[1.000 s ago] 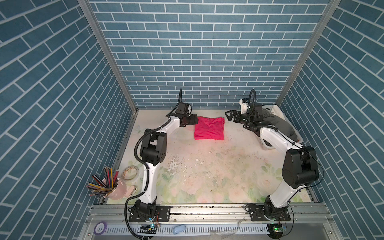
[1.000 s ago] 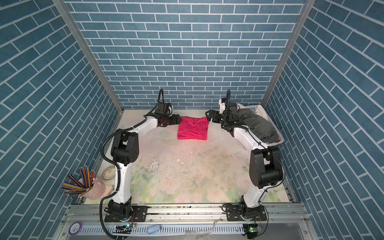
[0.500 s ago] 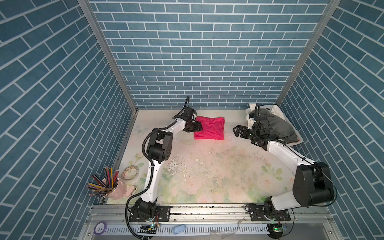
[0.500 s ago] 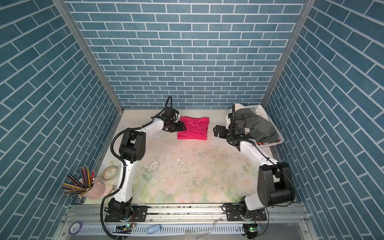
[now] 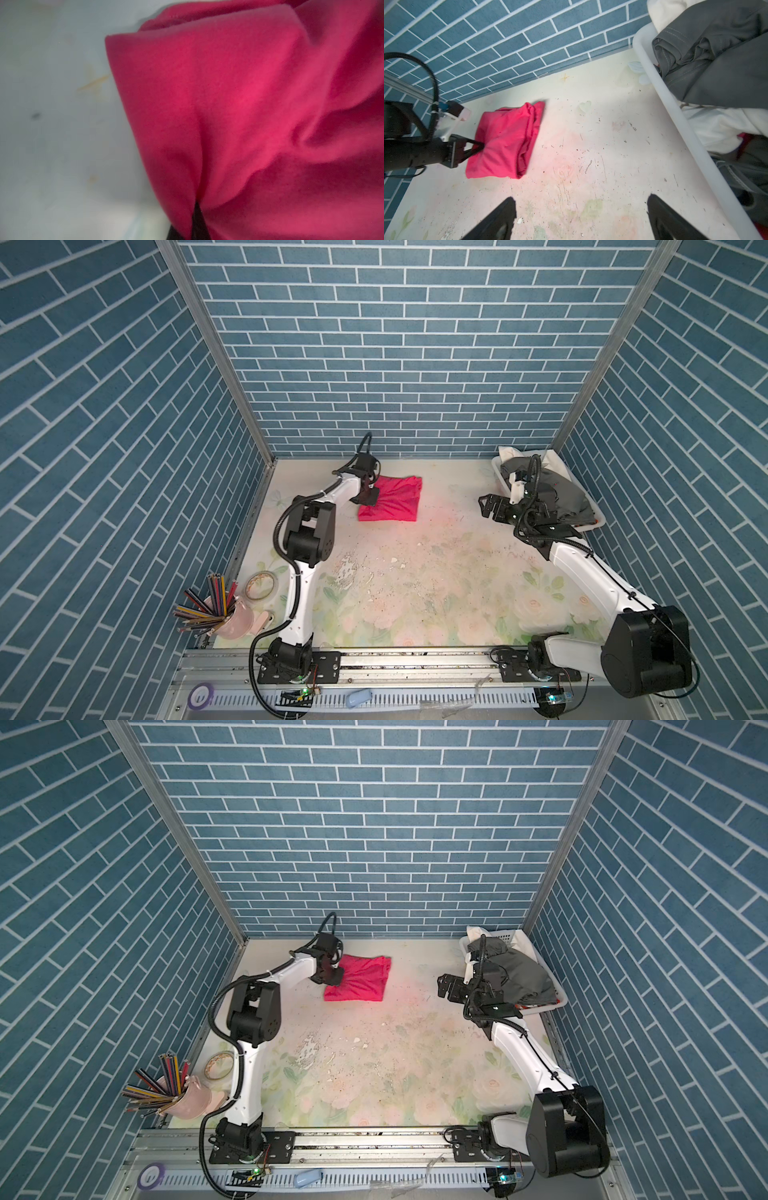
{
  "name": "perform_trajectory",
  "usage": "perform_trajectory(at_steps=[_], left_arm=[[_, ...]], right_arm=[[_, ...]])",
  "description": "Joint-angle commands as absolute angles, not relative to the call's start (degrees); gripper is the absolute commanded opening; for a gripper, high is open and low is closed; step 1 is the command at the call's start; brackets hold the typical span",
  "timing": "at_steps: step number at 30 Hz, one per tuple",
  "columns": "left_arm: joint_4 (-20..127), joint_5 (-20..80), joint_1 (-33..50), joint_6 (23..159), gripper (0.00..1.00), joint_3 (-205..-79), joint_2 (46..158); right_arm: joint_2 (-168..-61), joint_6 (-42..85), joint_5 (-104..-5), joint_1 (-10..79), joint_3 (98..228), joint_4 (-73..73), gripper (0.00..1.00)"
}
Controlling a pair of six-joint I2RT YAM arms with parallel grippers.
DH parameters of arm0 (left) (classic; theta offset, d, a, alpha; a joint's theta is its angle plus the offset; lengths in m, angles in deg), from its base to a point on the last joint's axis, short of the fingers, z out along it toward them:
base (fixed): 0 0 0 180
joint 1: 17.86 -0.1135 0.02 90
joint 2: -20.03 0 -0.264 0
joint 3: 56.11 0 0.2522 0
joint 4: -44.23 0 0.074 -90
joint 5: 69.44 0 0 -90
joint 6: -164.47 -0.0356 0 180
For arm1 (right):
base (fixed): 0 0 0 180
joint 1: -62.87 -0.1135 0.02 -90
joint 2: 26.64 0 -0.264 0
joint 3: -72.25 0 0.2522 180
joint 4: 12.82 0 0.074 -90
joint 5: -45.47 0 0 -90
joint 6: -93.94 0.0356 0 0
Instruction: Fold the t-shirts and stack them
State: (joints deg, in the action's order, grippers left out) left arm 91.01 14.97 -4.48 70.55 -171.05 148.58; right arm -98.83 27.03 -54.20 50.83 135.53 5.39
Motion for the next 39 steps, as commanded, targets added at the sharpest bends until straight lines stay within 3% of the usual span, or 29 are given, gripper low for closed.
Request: perform_trajectory(at_steps=[1, 7, 11, 16, 23, 25, 26, 27, 28, 29, 34, 39], left_arm=[[85.0, 3.2, -11.5, 58.6, 0.0, -163.3, 141.9], [70.1, -0.7, -20.0, 45.1, 0.0, -153.4, 137.2], [70.6, 2.4, -26.1, 47.9, 0.0, -158.2, 140.9], [64.9, 0.6, -27.5, 48.1, 0.0, -160.6, 144.3], [73.0, 4.3, -29.6, 54.3, 0.0, -170.6, 149.3], [76.6, 1.0, -29.6, 56.3, 0.2, -174.0, 150.7], [78.8, -0.3, -29.7, 57.8, 0.26, -175.6, 150.9], [80.3, -1.1, -29.7, 59.2, 0.38, -175.8, 150.1], [80.3, -1.2, -29.8, 60.2, 0.81, -174.6, 148.4], [79.0, -0.7, -29.7, 61.3, 0.88, -172.2, 145.6], [68.6, 9.1, -29.2, 69.6, 0.88, -157.3, 127.9], [44.9, 16.5, -26.5, 82.5, 0.88, -129.1, 109.6]], right_arm=[[-99.8, 26.8, -56.7, 51.1, 134.4, 4.2, 0.98], [-102.2, 28.4, -61.0, 51.0, 134.0, 4.4, 0.99], [-102.5, 28.6, -62.9, 50.9, 133.2, 5.2, 0.98], [-102.0, 28.0, -61.9, 50.9, 130.7, 5.7, 0.98], [-100.2, 27.4, -58.3, 50.9, 128.9, 5.2, 0.98], [-100.0, 25.9, -55.0, 51.0, 129.4, 5.8, 0.98], [-99.5, 24.5, -51.9, 51.0, 129.7, 6.1, 0.98], [-98.8, 23.7, -47.4, 51.0, 129.9, 6.4, 0.98], [-97.9, 22.1, -44.3, 51.2, 129.5, 5.8, 0.98], [-96.8, 20.2, -40.8, 51.5, 128.5, 4.1, 0.98], [-94.4, 17.0, -26.1, 55.3, 122.2, -5.8, 0.99], [-96.8, 12.4, -19.4, 57.5, 114.0, -24.2, 0.99]])
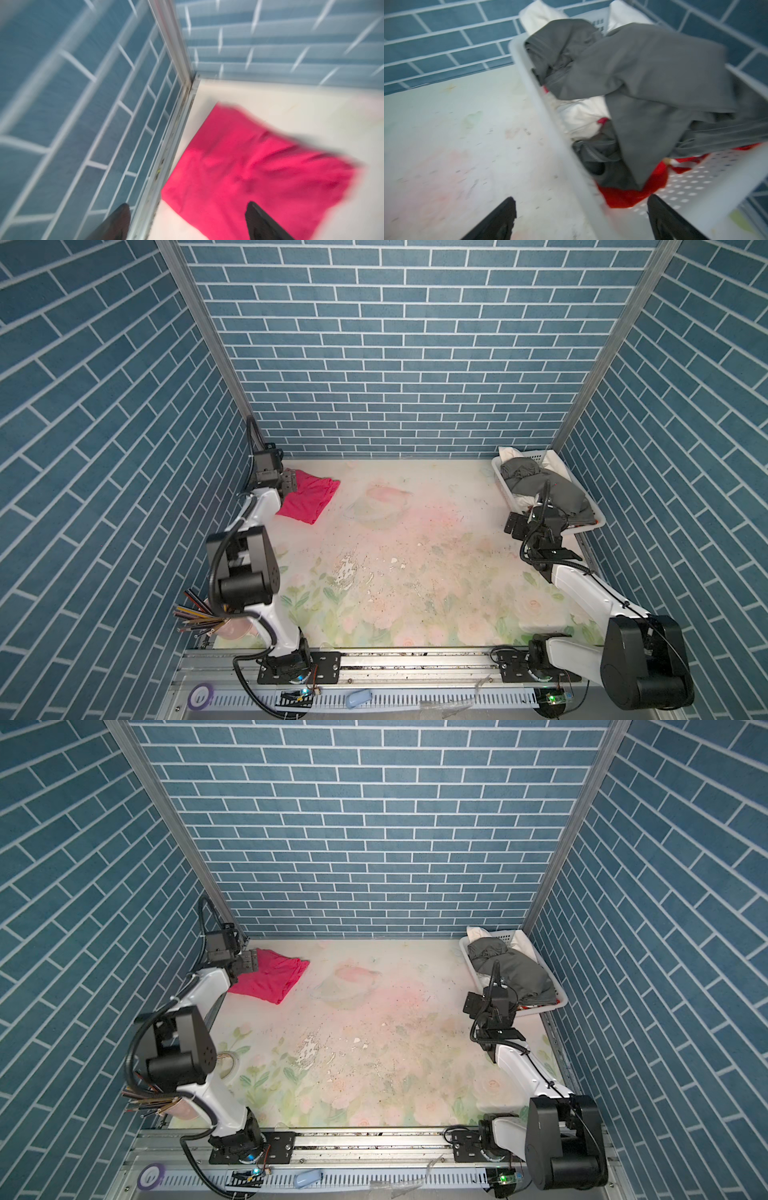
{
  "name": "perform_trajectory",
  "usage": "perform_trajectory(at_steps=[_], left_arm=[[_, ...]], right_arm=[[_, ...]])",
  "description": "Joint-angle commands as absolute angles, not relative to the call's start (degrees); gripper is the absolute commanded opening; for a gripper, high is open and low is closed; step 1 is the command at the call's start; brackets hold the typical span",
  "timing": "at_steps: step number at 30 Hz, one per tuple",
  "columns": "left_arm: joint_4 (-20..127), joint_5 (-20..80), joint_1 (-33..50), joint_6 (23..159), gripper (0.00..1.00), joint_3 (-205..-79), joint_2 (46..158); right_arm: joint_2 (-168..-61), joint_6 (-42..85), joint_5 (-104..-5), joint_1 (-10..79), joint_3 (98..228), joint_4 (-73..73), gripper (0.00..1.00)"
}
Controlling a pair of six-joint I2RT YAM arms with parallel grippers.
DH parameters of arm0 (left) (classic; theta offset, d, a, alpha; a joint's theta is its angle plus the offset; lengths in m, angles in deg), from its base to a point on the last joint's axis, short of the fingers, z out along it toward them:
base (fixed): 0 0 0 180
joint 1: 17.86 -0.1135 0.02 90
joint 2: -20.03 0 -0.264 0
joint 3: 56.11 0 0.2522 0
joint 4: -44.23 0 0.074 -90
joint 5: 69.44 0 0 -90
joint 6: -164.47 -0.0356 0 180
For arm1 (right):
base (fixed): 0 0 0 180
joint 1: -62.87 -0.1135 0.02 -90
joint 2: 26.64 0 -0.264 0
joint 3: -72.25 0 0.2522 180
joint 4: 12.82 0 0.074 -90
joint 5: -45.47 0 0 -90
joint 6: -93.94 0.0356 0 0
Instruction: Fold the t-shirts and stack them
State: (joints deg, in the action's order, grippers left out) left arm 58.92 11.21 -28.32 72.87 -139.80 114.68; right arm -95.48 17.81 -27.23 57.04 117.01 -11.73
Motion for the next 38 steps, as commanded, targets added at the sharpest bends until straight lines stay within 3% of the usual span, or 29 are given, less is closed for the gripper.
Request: perform_trajectory(at_steps=[1, 7, 11, 16, 18, 21, 24, 38], left_arm=[[42.5, 14.9, -25.1, 83.1, 0.88, -125.2, 107.8], [27.9, 4.6, -18.1, 82.4, 0.88, -105.5, 101.9], [14.2, 7.2, -17.5, 80.5, 0.88, -95.9, 100.9], [-4.4, 15.1, -16.8, 76.7, 0.88, -86.3, 104.1], [-9.9, 16.6, -16.1, 75.1, 0.88, -85.0, 107.2], [-8.9, 15.7, -15.3, 74.5, 0.88, -85.1, 107.0], [-8.5, 15.5, -15.2, 74.4, 0.88, -85.2, 106.9], [-8.3, 15.2, -14.9, 74.1, 0.88, -85.1, 106.6]], right_arm=[[-97.9, 11.2, -19.0, 57.8, 112.2, -29.0, 0.99], [-106.0, 6.7, -24.2, 58.7, 105.1, -48.7, 0.99], [-106.1, 6.1, -29.8, 60.0, 100.7, -60.2, 0.99], [-115.4, 4.1, -37.3, 61.3, 95.4, -79.0, 0.99], [-111.6, 4.5, -39.1, 61.6, 96.9, -70.0, 0.99], [-115.1, 6.7, -33.4, 61.9, 99.0, -71.4, 0.99], [-112.6, 7.3, -34.5, 62.0, 100.4, -65.0, 0.99], [-113.7, 7.1, -35.3, 62.5, 99.6, -68.0, 0.99]])
